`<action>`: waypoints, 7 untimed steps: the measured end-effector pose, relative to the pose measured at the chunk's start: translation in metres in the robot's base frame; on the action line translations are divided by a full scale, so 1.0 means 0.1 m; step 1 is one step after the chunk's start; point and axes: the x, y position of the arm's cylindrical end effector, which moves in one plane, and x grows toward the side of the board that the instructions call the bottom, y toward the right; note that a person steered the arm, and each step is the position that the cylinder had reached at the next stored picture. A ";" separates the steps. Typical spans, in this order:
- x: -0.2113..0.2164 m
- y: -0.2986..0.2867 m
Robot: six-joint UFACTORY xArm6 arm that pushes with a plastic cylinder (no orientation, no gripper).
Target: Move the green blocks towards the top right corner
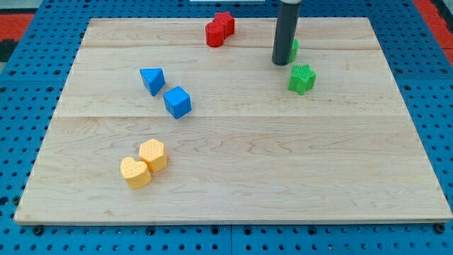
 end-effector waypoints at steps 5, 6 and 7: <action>-0.29 0.51; -0.59 0.54; -0.27 0.63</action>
